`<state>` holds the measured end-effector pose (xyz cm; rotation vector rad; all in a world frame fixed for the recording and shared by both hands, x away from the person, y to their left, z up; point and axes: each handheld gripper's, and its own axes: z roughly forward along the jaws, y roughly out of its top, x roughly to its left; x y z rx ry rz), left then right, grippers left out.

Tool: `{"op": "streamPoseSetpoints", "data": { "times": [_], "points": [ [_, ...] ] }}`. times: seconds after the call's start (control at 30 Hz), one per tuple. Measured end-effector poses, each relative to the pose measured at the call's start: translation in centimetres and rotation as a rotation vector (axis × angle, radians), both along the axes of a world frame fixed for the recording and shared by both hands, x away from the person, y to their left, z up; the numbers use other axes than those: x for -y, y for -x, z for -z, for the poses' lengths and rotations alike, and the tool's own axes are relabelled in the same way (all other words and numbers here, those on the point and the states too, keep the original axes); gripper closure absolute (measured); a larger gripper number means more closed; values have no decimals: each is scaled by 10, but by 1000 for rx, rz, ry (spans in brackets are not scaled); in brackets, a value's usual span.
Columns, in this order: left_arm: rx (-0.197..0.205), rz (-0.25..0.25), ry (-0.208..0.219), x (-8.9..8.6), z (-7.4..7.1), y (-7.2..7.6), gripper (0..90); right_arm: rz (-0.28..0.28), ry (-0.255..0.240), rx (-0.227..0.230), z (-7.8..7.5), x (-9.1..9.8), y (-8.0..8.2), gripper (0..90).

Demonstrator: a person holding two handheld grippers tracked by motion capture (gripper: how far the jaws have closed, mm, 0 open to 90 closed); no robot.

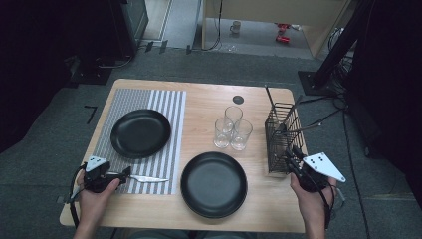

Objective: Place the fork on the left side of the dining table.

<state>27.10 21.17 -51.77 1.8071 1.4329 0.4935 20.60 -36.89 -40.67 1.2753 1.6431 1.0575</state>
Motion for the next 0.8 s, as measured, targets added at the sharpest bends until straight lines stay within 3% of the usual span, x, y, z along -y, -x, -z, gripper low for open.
{"op": "streamPoseSetpoints", "data": {
  "times": [0.33,0.5,0.67,0.8],
  "points": [
    [1,1,4,0,0,0,139,-4,-32,-8,11,0,19,629],
    [1,0,2,0,0,0,140,-44,-2,-14,13,-8,25,551],
    [1,0,1,0,0,0,139,-59,36,-34,16,-20,18,439],
    [1,1,3,0,0,0,139,-47,55,-17,15,-25,13,503]
  ]
}}
